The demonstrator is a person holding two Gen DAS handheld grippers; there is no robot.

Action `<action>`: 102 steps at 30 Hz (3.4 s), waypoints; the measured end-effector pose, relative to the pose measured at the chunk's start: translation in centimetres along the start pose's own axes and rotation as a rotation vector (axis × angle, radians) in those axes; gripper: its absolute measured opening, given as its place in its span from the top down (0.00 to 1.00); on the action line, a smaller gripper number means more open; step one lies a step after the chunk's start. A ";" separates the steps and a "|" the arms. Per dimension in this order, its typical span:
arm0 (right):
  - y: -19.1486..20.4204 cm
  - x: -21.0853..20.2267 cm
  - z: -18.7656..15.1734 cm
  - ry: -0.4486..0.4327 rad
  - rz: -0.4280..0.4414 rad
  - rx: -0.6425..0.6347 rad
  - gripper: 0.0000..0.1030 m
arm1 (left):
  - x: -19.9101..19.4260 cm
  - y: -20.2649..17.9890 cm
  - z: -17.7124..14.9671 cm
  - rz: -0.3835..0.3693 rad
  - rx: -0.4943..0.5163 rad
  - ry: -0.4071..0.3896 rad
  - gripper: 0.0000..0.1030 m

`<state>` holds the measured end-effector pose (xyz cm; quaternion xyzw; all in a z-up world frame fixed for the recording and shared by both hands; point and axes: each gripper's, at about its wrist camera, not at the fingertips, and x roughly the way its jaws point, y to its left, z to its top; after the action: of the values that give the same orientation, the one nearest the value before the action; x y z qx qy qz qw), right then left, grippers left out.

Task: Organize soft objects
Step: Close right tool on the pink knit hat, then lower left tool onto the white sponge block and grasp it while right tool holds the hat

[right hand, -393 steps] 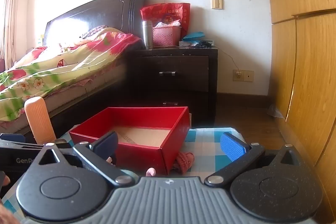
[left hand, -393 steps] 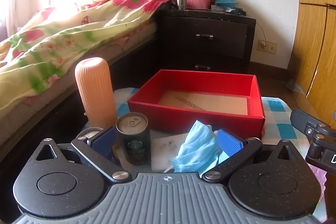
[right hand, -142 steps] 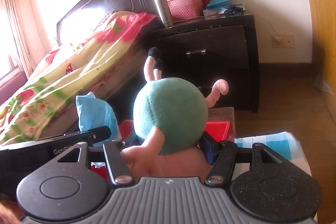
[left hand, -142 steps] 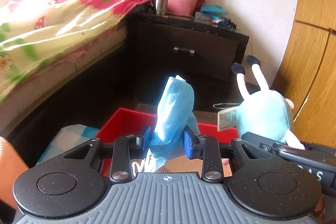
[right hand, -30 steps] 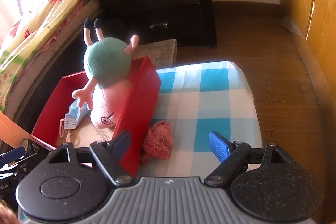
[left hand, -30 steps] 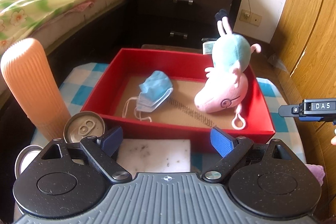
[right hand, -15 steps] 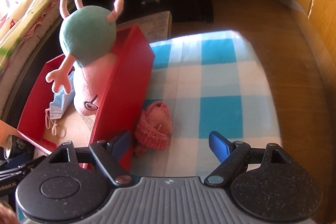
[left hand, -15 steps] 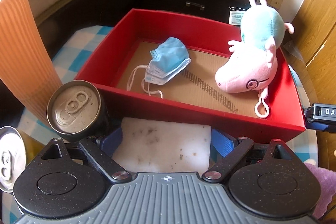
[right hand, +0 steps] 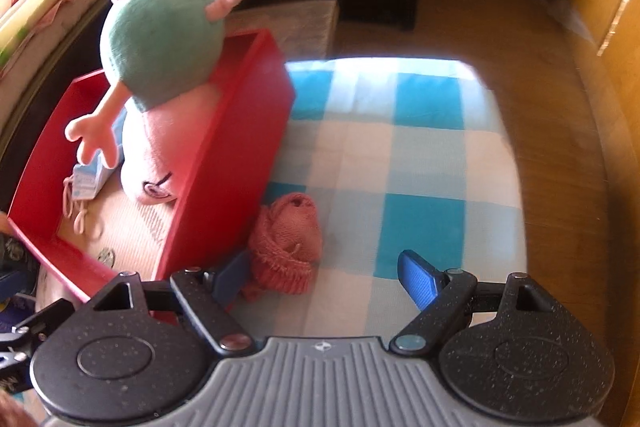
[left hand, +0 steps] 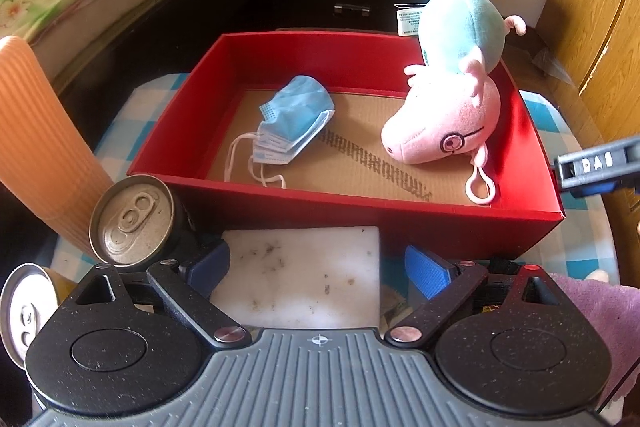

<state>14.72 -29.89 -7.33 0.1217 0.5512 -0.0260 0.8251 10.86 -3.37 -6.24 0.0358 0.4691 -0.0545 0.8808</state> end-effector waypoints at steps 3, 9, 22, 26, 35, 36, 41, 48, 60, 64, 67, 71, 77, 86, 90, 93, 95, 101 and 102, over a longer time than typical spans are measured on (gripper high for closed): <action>0.8 0.2 1.0 0.012 -0.012 -0.018 0.41 | -0.2 -0.6 0.1 -0.003 0.010 0.002 0.11; 2.1 1.7 1.5 0.054 -0.073 -0.078 0.47 | -0.7 -1.8 -0.4 0.006 0.067 -0.006 0.11; 0.8 0.6 -0.7 0.086 -0.107 -0.094 0.74 | -1.4 -2.9 -0.7 -0.015 0.132 -0.016 0.10; 0.6 -0.9 -1.2 0.084 -0.129 -0.132 0.73 | -2.2 -4.6 -0.9 -0.047 0.179 -0.004 0.10; -0.3 -2.9 -2.2 0.066 -0.134 -0.196 0.56 | -3.9 -9.9 -2.0 -0.106 0.342 -0.017 0.08; -0.6 -3.0 -2.3 0.061 -0.128 -0.189 0.56 | -3.9 -10.1 -2.1 -0.107 0.350 -0.015 0.08; -1.4 -3.2 -2.4 0.048 -0.058 -0.149 0.46 | -3.4 -10.3 -2.6 -0.086 0.369 0.004 0.08; -1.8 -2.8 -2.5 0.019 -0.074 -0.099 0.46 | -3.5 -8.8 -2.6 -0.079 0.362 0.009 0.08; -1.4 -0.7 -1.9 0.048 -0.047 -0.047 0.46 | -0.6 -2.8 0.5 0.007 0.167 0.058 0.06; -0.6 -0.2 -1.7 0.063 -0.052 -0.074 0.46 | 0.8 -1.7 0.5 0.037 0.130 0.097 0.06; -0.3 -0.1 -1.6 0.062 -0.043 -0.073 0.46 | 0.9 -1.3 0.6 0.076 0.144 0.091 0.06; -0.2 0.5 -1.4 0.074 -0.049 -0.071 0.45 | 1.1 -1.0 0.7 0.075 0.149 0.101 0.05; 0.0 1.9 -1.2 0.104 -0.046 -0.056 0.44 | 3.4 -1.8 0.2 0.079 0.166 0.161 0.05; 1.0 2.5 -1.5 0.092 -0.091 -0.131 0.46 | 3.7 -2.1 0.5 0.116 0.162 0.142 0.20; 1.4 2.3 -1.9 0.083 -0.126 -0.161 0.58 | 3.2 -2.0 0.7 0.060 0.142 0.150 0.40; 1.0 1.9 -2.0 0.076 -0.131 -0.153 0.72 | 2.9 -2.3 0.3 0.077 0.169 0.140 0.43; 0.8 1.6 -2.0 0.075 -0.124 -0.147 0.78 | 2.4 -2.4 0.2 0.071 0.174 0.130 0.47; 1.0 0.9 -2.5 0.062 -0.115 -0.153 0.84 | 0.7 -2.4 0.2 0.040 0.173 0.093 0.59; 1.0 0.7 -2.5 0.058 -0.112 -0.151 0.84 | 0.4 -2.5 0.3 0.036 0.174 0.089 0.60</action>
<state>12.90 -28.32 -8.72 0.0290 0.5813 -0.0269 0.8128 10.99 -5.87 -6.48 0.1232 0.5006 -0.0774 0.8534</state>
